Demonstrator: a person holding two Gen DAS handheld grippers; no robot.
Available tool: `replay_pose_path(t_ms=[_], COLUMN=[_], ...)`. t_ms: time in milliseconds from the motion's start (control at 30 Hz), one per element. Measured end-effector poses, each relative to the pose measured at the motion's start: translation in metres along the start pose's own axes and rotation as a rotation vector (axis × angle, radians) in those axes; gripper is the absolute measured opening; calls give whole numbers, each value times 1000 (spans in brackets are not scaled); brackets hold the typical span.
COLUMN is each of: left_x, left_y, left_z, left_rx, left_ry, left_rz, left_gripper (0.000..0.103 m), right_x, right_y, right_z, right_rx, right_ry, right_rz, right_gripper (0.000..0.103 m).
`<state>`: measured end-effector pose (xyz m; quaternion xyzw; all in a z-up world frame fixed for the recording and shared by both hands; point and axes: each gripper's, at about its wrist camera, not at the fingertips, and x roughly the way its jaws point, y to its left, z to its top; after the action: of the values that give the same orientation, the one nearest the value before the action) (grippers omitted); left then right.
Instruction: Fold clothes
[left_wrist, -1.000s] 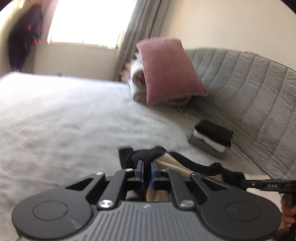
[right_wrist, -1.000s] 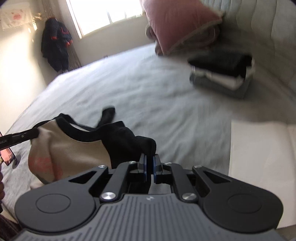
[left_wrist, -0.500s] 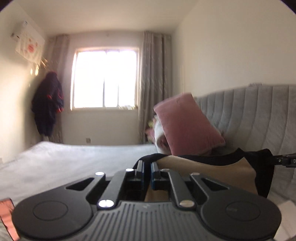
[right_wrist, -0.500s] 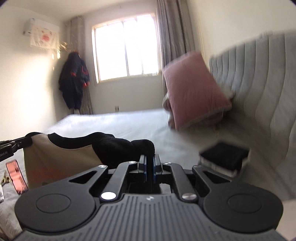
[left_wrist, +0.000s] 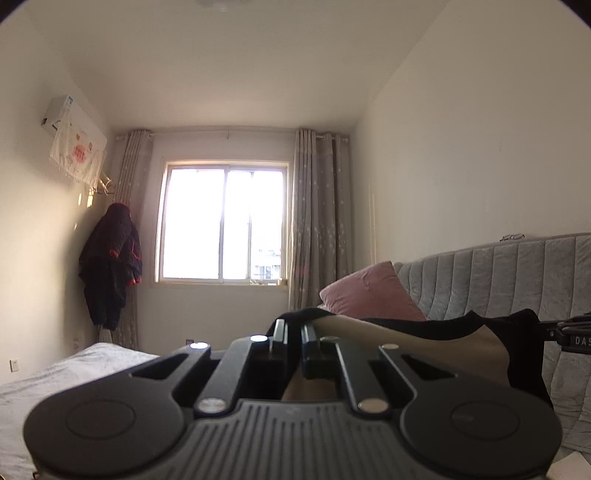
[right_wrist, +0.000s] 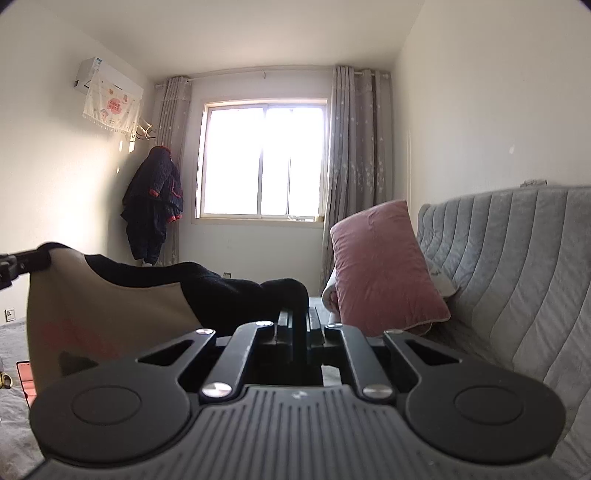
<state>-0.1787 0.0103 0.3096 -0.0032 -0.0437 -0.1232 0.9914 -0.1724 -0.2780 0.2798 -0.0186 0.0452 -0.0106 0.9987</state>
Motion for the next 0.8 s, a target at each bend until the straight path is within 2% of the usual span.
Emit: replay_pose_path(t_ms=[133,367,633,800], left_x=[11,52,115,165], left_y=[3,19,38,43], left_z=[-4,-45,-107,-137], left_rx=[8,-2,-61,-88], left_ry=[10,83,212,249], left_rz=[18,46,90,120], left_gripper=[6,7,7,7], right_x=[10,44,122,181], right_y=[4,18,34,39], right_z=[-1,-19,-53,-71], right_rx=[-9,-26,-80,-84], right_ry=[3,52,129,167], right_rz=[3,0,-64,-106], right_gripper=[8,8,8,8])
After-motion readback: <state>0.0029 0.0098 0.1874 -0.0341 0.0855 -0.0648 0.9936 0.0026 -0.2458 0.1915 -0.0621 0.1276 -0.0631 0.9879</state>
